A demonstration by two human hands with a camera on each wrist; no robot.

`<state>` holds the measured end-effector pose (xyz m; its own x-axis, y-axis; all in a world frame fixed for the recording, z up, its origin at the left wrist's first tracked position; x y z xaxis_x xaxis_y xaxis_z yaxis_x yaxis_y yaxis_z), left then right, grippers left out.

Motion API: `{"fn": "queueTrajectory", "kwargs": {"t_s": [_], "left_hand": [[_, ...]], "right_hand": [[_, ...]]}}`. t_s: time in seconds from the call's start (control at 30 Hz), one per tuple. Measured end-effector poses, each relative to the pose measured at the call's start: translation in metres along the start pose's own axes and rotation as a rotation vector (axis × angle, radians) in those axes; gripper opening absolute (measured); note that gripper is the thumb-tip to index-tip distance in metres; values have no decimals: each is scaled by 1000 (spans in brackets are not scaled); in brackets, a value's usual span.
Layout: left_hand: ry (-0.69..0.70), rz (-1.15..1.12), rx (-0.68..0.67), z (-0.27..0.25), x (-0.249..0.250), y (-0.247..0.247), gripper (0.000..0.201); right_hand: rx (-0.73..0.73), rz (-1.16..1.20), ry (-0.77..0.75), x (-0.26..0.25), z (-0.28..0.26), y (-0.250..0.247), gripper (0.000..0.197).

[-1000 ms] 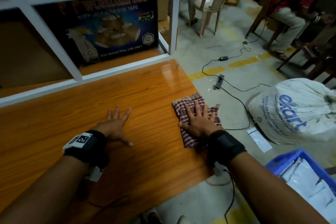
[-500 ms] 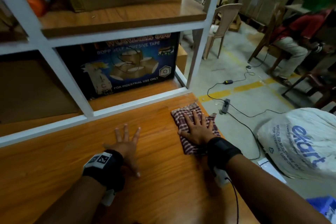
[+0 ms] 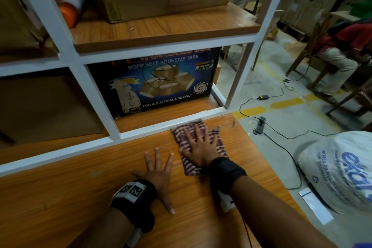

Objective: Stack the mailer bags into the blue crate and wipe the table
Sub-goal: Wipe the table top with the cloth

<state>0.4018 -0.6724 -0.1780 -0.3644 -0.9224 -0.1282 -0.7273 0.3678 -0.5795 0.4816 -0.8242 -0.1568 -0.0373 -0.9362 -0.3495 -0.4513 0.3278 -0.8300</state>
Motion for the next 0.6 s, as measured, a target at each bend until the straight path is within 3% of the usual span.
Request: {"fn": "queueTrajectory", "kwargs": {"t_s": [0.13, 0.27, 0.33, 0.43, 0.6], "left_hand": [[61, -22, 108, -4, -4, 4, 165], [57, -67, 233, -10, -19, 19, 160], [24, -95, 259, -19, -23, 32, 152], [-51, -159, 310, -35, -23, 54, 130], [-172, -221, 392, -77, -5, 98, 100]], "right_hand": [[3, -31, -50, 16, -21, 4, 82], [125, 69, 152, 103, -50, -23, 84], [144, 89, 215, 123, -67, -23, 84], [149, 110, 208, 110, -86, -11, 84], [83, 51, 10, 46, -128, 40, 89]]}}
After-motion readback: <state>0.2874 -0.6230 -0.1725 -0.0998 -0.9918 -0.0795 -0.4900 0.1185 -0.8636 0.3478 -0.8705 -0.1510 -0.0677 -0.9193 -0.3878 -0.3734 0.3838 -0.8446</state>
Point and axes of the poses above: each hand's wrist, its own z-axis towards the middle knuckle, its own y-axis out of the palm, x = y × z, the point moved 10 cm from there along z, towards the middle knuckle, and after that the axes turned 14 degrees about z, right-handed, at the moved point
